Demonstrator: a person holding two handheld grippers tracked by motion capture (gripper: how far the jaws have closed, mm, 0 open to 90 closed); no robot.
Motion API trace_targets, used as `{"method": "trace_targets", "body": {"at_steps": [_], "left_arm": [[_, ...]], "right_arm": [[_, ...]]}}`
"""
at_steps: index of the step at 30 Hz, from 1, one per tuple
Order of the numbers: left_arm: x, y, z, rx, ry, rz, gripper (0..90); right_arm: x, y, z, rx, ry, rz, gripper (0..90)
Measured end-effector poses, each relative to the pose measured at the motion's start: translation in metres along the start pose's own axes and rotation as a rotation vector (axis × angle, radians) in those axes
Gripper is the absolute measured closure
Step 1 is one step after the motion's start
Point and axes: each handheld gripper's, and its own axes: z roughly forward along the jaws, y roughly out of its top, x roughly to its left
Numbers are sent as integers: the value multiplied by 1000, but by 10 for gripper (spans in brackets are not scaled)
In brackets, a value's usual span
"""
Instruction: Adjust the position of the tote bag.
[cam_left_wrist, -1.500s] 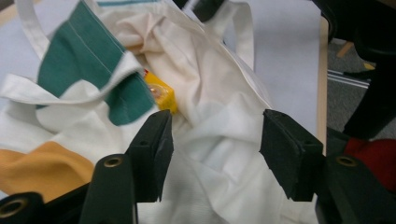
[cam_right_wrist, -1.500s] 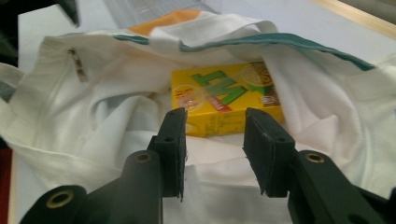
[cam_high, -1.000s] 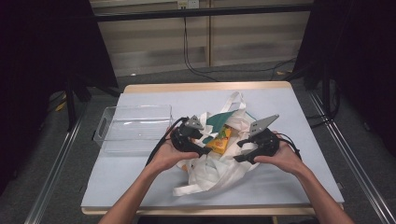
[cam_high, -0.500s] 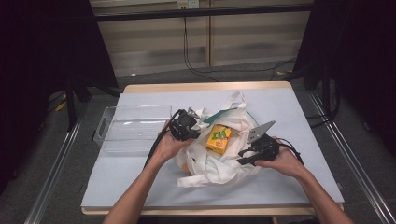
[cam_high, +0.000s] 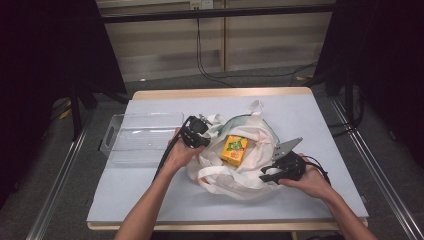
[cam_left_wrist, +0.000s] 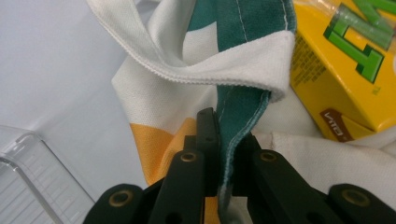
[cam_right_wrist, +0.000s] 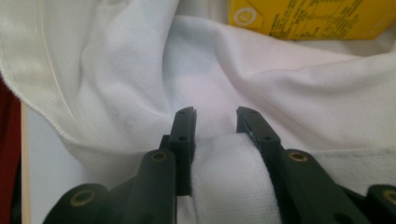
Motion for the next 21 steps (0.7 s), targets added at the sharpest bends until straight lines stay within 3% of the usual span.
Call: {"method": "trace_targets", "body": {"at_steps": [2, 5, 6, 8, 13, 14, 18, 20, 21], "left_arm": [[-5, 1, 2, 31, 37, 41, 867], [-7, -1, 7, 57, 43, 38, 867], [-7, -2, 9, 67, 44, 52, 867], [-8, -4, 12, 73, 47, 55, 867], [-8, -7, 14, 70, 43, 48, 867], [-8, -7, 15, 70, 50, 61, 868], [-11, -9, 15, 60, 89, 33, 871], [-5, -12, 13, 34, 45, -10, 871], [-3, -13, 11, 23, 33, 6, 870]], "right_arm": [[1, -2, 0, -1, -11, 12, 684], [1, -9, 3, 22, -41, 22, 684], [0, -12, 3, 12, -32, 24, 684], [-2, -21, 1, -2, -30, 58, 684], [1, -24, 0, -13, -48, 63, 684], [1, -25, 0, -21, -53, 69, 683], [3, -27, 1, -43, -61, 71, 683], [5, -27, 0, -35, -80, 65, 683], [5, -27, 0, -36, -80, 65, 683]]}}
